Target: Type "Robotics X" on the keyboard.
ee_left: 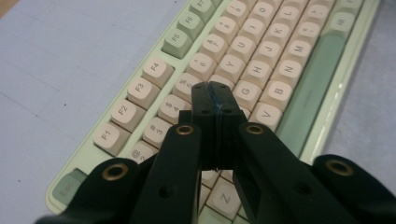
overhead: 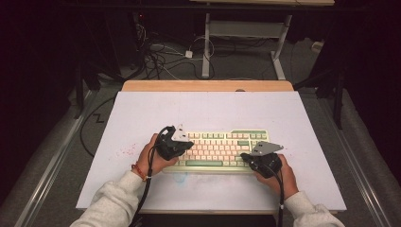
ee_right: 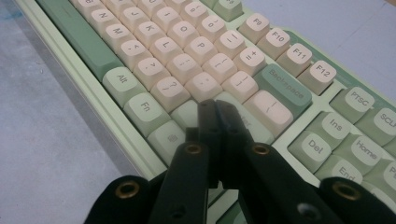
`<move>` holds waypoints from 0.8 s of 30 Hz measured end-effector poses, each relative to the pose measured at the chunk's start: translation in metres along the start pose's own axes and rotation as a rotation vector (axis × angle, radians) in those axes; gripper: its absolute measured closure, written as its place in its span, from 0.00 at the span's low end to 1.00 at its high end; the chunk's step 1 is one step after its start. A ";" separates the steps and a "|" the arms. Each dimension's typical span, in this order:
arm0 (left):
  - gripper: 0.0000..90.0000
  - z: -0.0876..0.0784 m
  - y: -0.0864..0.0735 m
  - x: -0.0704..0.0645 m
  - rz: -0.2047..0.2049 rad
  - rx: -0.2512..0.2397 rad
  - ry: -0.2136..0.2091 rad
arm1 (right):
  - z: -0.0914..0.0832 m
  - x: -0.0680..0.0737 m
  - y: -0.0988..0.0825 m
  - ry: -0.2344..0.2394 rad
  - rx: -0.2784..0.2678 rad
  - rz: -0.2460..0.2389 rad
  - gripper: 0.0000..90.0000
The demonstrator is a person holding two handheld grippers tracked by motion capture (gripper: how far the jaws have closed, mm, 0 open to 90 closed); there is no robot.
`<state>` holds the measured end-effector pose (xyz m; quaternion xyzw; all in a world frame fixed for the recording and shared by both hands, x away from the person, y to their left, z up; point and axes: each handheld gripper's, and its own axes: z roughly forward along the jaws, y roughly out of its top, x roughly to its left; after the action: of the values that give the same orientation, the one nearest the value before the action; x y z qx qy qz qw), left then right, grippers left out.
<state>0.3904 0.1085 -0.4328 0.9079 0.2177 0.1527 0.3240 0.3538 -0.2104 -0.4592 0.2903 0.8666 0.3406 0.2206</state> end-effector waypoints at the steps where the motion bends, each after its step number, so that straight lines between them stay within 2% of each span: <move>1: 0.97 0.002 0.002 0.001 -0.004 -0.001 -0.003 | 0.000 0.000 0.000 0.000 0.000 -0.002 1.00; 10: 0.97 0.020 0.010 0.004 -0.008 0.034 -0.022 | 0.000 0.000 0.000 -0.001 0.001 0.004 1.00; 18: 0.97 0.026 0.011 0.003 0.008 0.058 -0.005 | 0.000 0.000 0.000 0.000 0.001 0.003 1.00; 20: 0.97 0.029 0.011 0.003 0.017 0.072 0.004 | 0.000 0.000 0.000 0.000 0.002 0.003 1.00; 21: 0.97 0.031 0.011 0.003 0.018 0.083 -0.005 | 0.000 0.000 0.000 0.000 0.001 0.002 1.00; 22: 0.97 0.032 0.010 0.002 0.021 0.075 -0.010 | 0.000 0.000 0.000 -0.002 0.002 0.001 1.00; 24: 0.97 0.031 0.012 0.000 0.046 0.087 0.008 | 0.000 0.000 0.000 -0.001 0.001 0.001 1.00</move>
<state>0.4074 0.0839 -0.4484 0.9254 0.2044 0.1542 0.2795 0.3534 -0.2106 -0.4594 0.2912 0.8664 0.3403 0.2209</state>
